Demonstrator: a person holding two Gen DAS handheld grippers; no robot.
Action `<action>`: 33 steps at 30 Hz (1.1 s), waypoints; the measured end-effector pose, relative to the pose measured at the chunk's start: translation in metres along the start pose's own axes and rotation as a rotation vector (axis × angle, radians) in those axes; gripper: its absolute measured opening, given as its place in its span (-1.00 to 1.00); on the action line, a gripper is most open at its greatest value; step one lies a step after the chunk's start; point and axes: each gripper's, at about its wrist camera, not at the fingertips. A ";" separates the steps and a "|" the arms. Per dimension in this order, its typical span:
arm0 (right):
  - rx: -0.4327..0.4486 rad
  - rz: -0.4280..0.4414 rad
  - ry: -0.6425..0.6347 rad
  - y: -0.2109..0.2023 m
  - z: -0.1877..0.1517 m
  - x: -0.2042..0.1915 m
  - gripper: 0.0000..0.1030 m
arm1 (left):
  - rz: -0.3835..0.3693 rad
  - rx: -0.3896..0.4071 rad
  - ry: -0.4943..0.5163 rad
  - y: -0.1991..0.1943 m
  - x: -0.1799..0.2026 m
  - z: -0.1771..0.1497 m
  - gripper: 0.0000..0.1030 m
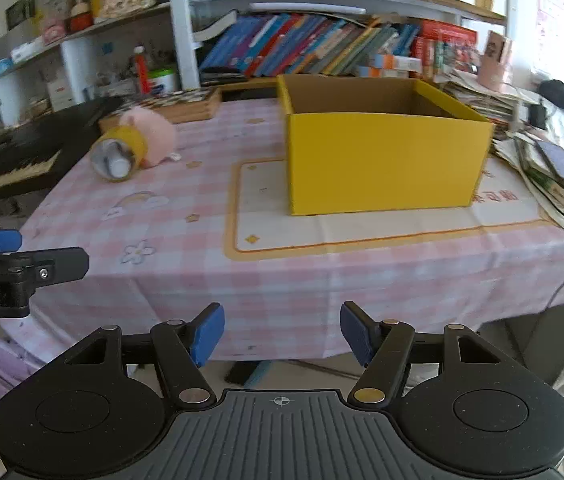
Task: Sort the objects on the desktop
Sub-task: 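Move both open tools back toward the yellow tape roll and pink pig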
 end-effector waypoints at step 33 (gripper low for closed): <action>0.044 0.137 -0.185 0.025 0.039 -0.073 0.27 | 0.123 0.071 -0.113 -0.016 -0.070 0.006 1.00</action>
Point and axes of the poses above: each gripper's, at about its wrist camera, not at the fingertips, and y roughly the way its jaws point, x to its right, z to its top, and after that the axes turned 4 degrees about -y, right-handed
